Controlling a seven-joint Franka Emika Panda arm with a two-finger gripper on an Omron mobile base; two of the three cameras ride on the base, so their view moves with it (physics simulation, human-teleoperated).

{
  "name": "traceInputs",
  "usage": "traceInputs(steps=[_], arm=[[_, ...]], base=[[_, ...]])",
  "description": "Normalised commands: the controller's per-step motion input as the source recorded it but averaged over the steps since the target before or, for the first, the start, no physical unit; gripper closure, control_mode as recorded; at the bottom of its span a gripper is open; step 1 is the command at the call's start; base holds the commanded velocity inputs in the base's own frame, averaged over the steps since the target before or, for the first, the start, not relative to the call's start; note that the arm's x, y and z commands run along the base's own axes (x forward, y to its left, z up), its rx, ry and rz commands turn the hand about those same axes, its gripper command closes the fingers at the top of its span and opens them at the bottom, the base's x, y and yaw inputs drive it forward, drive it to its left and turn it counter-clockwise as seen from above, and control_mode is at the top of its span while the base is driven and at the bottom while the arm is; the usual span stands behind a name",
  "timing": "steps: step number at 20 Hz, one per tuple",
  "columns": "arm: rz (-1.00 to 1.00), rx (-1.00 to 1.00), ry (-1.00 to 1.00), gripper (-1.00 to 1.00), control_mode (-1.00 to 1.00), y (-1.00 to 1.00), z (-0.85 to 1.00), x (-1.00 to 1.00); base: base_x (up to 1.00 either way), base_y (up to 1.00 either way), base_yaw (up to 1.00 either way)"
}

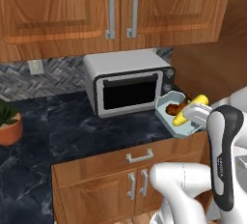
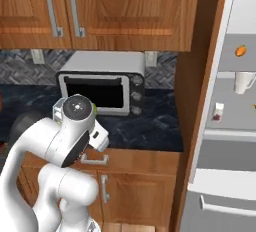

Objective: Place the tupperware on the second highest shelf of the fridge. Make space for the tupperware among the existing items by rearranging them on the shelves if needed. Close the fridge door when finished.

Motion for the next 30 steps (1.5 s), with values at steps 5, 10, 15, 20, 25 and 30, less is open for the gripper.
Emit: traceInputs(steps=[5, 10, 15, 20, 25, 30], arm=[[0.0, 0.0, 0.0, 1.0, 1.0, 0.0, 0.0, 0.0], [0.0, 0.0, 0.0, 1.0, 1.0, 0.0, 0.0, 0.0], [0.0, 0.0, 0.0, 1.0, 1.0, 0.0, 0.0, 0.0], [0.0, 0.0, 0.0, 1.0, 1.0, 0.0, 0.0, 0.0], [0.0, 0.0, 0.0, 1.0, 1.0, 0.0, 0.0, 0.0], [0.0, 0.0, 0.0, 1.0, 1.0, 0.0, 0.0, 0.0]], base=[[-0.66, -0.38, -0.41], [-0.6, -0.19, -0.34], [0.09, -0.54, -0.21], [0.36, -0.75, -0.08], [0.4, -0.72, -0.04], [0.46, -0.46, 0.09]])
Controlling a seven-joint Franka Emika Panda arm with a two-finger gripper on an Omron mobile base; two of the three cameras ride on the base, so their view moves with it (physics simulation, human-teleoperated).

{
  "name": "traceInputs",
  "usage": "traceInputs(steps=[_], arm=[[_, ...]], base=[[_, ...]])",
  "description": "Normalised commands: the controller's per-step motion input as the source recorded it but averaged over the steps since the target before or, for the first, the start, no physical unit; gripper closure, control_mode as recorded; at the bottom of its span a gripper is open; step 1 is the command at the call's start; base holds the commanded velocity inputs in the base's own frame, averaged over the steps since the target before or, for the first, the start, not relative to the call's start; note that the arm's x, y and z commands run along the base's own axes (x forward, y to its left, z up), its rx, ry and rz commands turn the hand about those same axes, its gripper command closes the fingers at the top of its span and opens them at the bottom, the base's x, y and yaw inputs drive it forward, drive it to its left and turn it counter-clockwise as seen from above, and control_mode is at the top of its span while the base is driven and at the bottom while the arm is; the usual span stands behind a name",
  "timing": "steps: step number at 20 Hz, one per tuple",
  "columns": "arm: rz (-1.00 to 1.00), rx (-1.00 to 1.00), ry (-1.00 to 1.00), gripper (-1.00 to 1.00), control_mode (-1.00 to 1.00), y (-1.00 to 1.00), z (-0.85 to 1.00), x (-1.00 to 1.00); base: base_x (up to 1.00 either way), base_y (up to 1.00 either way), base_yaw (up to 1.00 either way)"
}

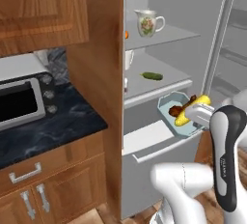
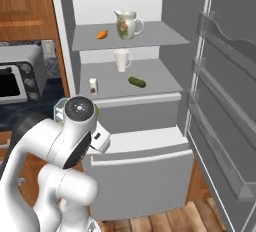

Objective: Place the tupperware on the second highest shelf of the fridge. Make space for the tupperware among the existing items by rearranging them on the shelves if needed. Close the fridge door when finished.

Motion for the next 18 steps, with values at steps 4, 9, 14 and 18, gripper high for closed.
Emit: traceInputs(steps=[4, 9, 14, 18], arm=[[0.0, 0.0, 0.0, 1.0, 1.0, 0.0, 0.0, 0.0], [0.0, 0.0, 0.0, 1.0, 1.0, 0.0, 0.0, 0.0], [0.0, 0.0, 0.0, 1.0, 1.0, 0.0, 0.0, 0.0], [0.0, 0.0, 0.0, 1.0, 1.0, 0.0, 0.0, 0.0]], base=[[0.52, -0.38, 0.23], [0.51, -0.31, 0.24], [0.52, -0.21, 0.24], [0.48, -0.18, 0.24]])
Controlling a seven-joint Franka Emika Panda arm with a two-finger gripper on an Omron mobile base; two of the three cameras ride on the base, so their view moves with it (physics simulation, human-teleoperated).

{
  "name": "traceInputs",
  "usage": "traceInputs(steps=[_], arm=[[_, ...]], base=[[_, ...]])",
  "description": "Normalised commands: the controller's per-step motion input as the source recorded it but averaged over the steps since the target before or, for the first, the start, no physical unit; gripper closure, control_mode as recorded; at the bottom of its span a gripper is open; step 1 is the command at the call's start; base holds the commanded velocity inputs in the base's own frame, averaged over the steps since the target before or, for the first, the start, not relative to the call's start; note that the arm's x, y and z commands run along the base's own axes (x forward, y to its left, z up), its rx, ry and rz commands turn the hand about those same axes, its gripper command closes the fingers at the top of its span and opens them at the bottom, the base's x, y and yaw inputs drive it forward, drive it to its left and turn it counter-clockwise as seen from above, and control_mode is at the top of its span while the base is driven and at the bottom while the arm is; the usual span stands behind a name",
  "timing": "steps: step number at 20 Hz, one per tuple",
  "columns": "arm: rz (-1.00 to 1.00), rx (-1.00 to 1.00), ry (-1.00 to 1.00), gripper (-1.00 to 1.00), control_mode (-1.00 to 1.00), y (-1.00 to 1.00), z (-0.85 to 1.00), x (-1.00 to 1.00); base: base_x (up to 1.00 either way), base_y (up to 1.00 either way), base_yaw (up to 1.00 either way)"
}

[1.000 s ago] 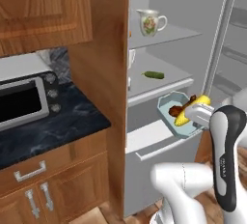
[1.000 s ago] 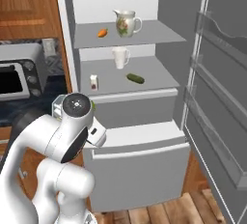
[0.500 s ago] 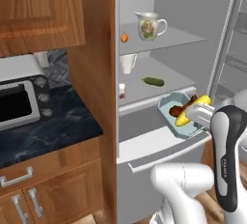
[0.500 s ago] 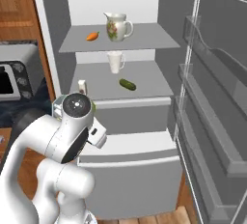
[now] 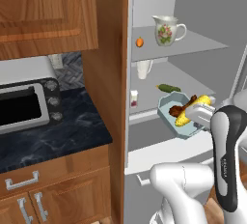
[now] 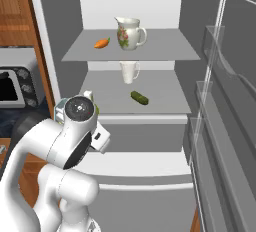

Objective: Place the tupperware on the second highest shelf of the fridge. Make space for the tupperware among the existing items by rearranging them on the shelves if needed. Close the fridge door when finished.

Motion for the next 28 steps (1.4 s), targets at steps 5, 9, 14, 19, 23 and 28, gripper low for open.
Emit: traceInputs(steps=[5, 9, 14, 19, 23, 28], arm=[[0.0, 0.0, 0.0, 1.0, 1.0, 0.0, 0.0, 0.0], [0.0, 0.0, 0.0, 1.0, 1.0, 0.0, 0.0, 0.0], [0.0, 0.0, 0.0, 1.0, 1.0, 0.0, 0.0, 0.0], [0.0, 0.0, 0.0, 1.0, 1.0, 0.0, 0.0, 0.0], [0.0, 0.0, 0.0, 1.0, 1.0, 0.0, 0.0, 0.0], [0.0, 0.0, 0.0, 1.0, 1.0, 0.0, 0.0, 0.0]], base=[[0.37, -0.36, 0.21], [0.29, -0.42, 0.16], [0.29, -0.33, 0.15], [0.31, -0.31, 0.15], [0.23, -0.39, 0.15], [0.25, -0.12, 0.1]])
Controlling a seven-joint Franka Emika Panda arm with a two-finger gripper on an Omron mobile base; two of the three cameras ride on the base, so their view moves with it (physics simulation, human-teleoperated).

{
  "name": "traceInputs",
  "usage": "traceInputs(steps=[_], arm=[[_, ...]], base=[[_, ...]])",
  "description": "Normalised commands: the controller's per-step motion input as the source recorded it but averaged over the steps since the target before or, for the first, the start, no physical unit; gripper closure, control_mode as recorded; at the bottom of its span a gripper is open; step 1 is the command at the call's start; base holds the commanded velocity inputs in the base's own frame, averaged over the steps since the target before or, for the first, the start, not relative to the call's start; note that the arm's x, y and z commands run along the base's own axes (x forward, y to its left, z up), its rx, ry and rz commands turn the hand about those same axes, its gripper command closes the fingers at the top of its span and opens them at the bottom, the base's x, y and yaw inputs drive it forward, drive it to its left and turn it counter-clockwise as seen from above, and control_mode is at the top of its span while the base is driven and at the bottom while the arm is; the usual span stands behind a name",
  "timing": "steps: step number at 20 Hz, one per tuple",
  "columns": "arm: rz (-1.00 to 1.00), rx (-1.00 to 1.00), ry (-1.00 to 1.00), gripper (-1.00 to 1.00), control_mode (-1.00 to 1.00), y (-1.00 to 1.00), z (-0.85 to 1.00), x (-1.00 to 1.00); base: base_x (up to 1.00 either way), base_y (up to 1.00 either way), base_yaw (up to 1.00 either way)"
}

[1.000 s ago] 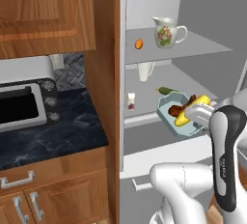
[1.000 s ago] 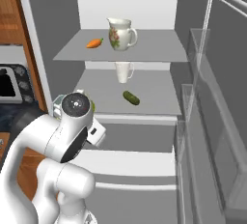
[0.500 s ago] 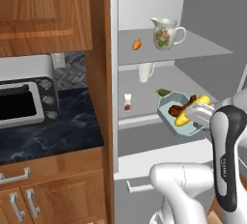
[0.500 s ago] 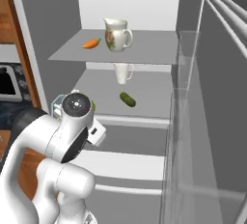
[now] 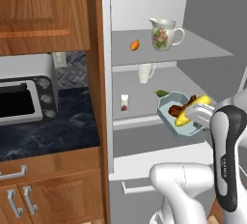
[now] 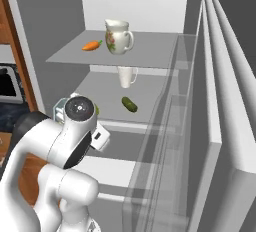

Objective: Place the tupperware on the second highest shelf of the fridge. Make space for the tupperware among the existing items by rearranging them on the shelves if needed. Close the fridge door when finished.

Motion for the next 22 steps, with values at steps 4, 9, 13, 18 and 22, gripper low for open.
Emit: traceInputs(steps=[4, 9, 13, 18, 22], arm=[[0.0, -0.03, 0.0, 1.0, -1.0, 0.0, -0.5, 0.49], [0.0, -0.01, 0.0, 1.0, -1.0, 0.0, -0.4, 0.64], [0.0, 0.0, 0.0, 1.0, -1.0, 0.0, -0.17, 0.71], [0.0, 0.0, 0.11, 1.0, -1.0, 0.0, -0.09, 0.73], [0.0, 0.04, 0.14, 1.0, -1.0, -0.01, 0.0, 0.66]], base=[[0.0, 0.0, 0.0], [0.0, 0.0, 0.0], [0.0, 0.0, 0.0], [0.0, 0.0, 0.0], [0.0, 0.0, 0.0]])
